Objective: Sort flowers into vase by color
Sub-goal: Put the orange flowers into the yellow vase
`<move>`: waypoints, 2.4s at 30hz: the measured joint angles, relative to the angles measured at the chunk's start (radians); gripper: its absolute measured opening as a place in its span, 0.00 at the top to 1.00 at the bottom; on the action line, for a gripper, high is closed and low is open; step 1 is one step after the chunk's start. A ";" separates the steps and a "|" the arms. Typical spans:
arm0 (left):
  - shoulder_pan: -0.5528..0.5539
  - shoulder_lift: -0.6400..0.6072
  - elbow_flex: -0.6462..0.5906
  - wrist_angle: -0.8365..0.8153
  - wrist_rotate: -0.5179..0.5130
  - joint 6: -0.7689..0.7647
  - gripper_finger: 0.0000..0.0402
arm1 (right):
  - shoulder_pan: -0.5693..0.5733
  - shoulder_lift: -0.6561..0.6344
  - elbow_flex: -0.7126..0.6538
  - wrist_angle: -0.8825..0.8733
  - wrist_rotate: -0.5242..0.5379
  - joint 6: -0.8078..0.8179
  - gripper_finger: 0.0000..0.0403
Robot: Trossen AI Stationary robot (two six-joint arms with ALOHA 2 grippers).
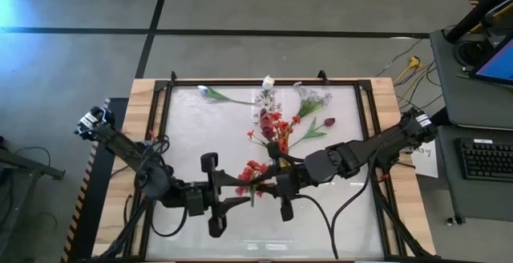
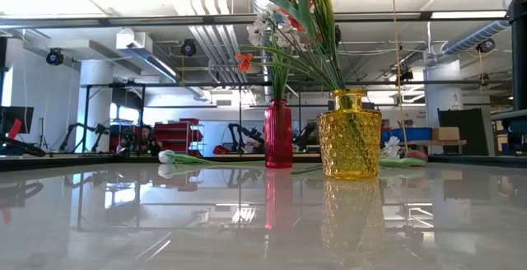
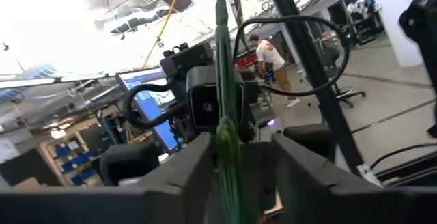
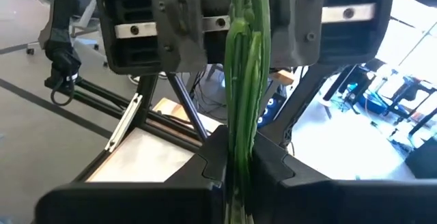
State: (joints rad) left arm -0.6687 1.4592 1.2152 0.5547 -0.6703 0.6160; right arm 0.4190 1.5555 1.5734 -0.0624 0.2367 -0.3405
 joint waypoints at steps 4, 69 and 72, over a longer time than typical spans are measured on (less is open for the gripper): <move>-0.029 -0.030 0.000 -0.051 -0.001 -0.075 0.57 | 0.018 -0.005 0.023 -0.015 0.000 -0.037 0.93; 0.187 0.141 -0.218 0.187 0.434 -0.796 0.40 | 0.173 0.083 0.177 -0.297 0.777 -1.885 0.93; 0.187 0.156 -0.205 0.186 0.435 -0.790 0.42 | 0.172 0.083 0.177 -0.298 0.777 -1.865 0.93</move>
State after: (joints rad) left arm -0.4816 1.6153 1.0102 0.7406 -0.2356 -0.1736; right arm 0.5907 1.6386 1.7504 -0.3607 1.0134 -2.2054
